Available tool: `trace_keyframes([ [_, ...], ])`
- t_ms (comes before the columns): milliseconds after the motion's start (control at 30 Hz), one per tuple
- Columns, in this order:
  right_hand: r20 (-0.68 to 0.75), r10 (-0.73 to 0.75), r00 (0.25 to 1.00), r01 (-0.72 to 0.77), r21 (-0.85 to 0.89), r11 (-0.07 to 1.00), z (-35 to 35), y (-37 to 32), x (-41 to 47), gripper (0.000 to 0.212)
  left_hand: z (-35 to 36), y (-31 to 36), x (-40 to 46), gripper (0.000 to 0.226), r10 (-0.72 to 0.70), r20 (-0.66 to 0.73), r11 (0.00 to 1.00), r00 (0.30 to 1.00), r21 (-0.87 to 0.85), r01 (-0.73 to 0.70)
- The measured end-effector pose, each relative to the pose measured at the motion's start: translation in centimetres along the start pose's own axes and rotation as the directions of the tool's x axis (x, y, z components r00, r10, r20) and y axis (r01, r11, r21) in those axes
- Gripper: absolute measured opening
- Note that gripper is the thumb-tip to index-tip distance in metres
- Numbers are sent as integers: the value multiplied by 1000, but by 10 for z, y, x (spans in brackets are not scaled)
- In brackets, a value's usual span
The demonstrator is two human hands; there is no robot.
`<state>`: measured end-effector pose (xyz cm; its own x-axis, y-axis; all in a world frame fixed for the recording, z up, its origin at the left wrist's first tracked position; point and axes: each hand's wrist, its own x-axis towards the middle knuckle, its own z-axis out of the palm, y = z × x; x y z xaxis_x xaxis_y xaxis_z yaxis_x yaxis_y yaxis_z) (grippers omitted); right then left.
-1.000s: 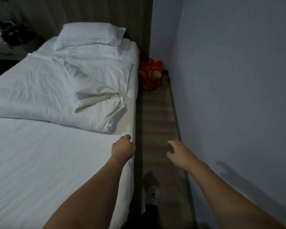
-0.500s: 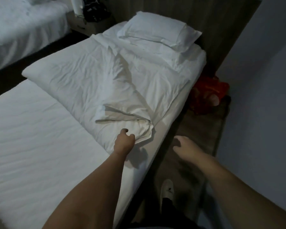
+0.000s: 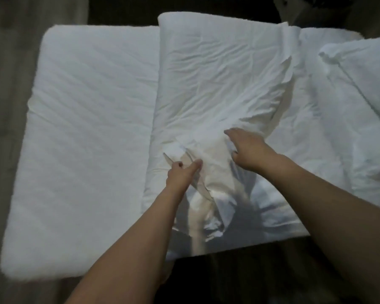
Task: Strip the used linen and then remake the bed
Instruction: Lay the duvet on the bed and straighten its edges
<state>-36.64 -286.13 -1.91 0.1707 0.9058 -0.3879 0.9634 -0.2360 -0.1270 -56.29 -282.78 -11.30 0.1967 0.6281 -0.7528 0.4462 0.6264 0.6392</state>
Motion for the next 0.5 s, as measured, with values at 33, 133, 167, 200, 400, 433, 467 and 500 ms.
trace_keyframes([
  [33,-2,-68,998,68,-56,996,0,5,23,67,9,1,6,120,-18,-16,1000,1000,-22,18],
  [133,84,-228,970,241,-219,945,12,13,83,83,32,2,17,106,-33,-129,999,991,23,36],
  [167,136,-257,957,285,-266,921,18,13,101,90,38,0,21,94,-24,-172,997,985,70,36],
  [200,213,-280,936,336,-300,893,25,11,119,97,43,-2,22,81,-7,-200,993,980,112,30],
  [400,584,-235,777,519,-384,763,70,-5,200,141,65,-19,34,34,107,-257,986,961,150,-69],
  [433,608,-214,765,517,-379,768,77,-2,205,134,69,-18,32,23,117,-291,985,949,154,-75],
  [467,627,-217,748,524,-358,773,82,2,205,120,75,-17,28,15,120,-336,984,934,166,-67],
  [500,624,-247,741,539,-334,773,84,10,201,98,83,-16,23,16,111,-385,985,916,166,-49],
])
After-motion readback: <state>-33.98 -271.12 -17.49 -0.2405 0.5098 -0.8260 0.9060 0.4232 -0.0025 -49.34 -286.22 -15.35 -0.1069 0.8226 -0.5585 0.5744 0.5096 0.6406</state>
